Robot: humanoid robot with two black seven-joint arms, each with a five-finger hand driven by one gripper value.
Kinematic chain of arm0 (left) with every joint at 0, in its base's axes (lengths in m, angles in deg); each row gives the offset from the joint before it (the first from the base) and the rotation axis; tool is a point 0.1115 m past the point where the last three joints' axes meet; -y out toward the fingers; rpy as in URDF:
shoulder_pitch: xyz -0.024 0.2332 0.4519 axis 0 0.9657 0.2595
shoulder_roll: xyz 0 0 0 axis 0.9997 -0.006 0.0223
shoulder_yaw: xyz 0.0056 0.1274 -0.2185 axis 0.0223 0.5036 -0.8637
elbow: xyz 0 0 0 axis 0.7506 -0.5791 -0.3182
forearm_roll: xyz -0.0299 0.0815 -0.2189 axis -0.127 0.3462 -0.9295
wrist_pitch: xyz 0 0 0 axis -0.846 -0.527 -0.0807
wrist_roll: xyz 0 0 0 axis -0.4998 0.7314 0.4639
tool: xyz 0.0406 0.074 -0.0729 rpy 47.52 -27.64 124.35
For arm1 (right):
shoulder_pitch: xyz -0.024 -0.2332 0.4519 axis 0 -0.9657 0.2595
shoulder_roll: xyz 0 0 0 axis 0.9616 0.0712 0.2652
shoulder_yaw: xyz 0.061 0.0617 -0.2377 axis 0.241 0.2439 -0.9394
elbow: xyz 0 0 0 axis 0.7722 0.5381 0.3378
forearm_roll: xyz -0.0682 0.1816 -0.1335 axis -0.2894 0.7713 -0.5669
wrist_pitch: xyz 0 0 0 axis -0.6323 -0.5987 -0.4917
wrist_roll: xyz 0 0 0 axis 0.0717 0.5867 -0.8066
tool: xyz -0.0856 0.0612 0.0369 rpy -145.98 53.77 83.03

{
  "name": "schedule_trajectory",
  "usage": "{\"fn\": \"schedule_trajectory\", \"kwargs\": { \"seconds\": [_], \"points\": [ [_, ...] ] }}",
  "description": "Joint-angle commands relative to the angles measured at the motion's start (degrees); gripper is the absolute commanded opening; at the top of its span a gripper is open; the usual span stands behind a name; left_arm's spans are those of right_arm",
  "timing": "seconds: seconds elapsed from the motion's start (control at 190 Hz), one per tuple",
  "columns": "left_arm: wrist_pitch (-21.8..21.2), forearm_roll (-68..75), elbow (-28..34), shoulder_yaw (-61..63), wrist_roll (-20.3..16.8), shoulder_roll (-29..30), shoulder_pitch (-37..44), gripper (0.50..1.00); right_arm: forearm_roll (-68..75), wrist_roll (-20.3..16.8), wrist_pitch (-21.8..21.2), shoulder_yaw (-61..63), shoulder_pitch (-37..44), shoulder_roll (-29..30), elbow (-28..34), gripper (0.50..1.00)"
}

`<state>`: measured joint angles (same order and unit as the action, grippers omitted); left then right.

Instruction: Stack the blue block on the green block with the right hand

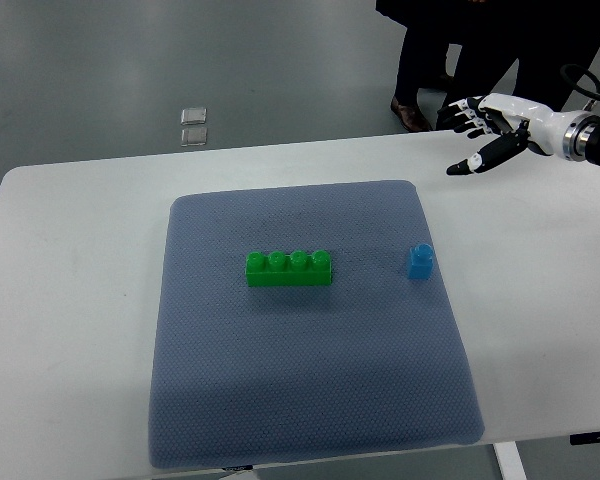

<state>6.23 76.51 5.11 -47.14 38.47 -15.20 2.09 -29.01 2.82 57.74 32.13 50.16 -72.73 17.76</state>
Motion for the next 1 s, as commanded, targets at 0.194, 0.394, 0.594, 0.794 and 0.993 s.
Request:
{"fn": "schedule_trajectory", "kwargs": {
  "seconds": [0.194, 0.394, 0.594, 0.794, 0.993],
  "points": [
    [0.0, 0.0, 0.0, 0.0, 0.0, 0.0, 0.0, 1.0, -18.3, 1.3, -5.9, -2.8, 0.2, -3.1, 9.1, 0.897],
    [0.0, 0.0, 0.0, 0.0, 0.0, 0.0, 0.0, 1.0, -19.5, -2.3, -7.6, -3.1, 2.4, -2.1, 9.9, 0.897],
    [0.0, 0.0, 0.0, 0.0, 0.0, 0.0, -0.1, 1.0, -19.5, -4.5, -6.7, -5.5, 2.4, 0.3, 10.0, 0.895],
    [0.0, 0.0, 0.0, 0.0, 0.0, 0.0, -0.1, 1.0, -19.7, -5.7, -3.8, -7.0, 1.8, 2.0, 9.1, 0.885],
    [0.0, 0.0, 0.0, 0.0, 0.0, 0.0, -0.1, 1.0, -19.7, -6.0, -2.5, -7.1, 0.6, 2.4, 8.9, 0.877]
  ]
}}
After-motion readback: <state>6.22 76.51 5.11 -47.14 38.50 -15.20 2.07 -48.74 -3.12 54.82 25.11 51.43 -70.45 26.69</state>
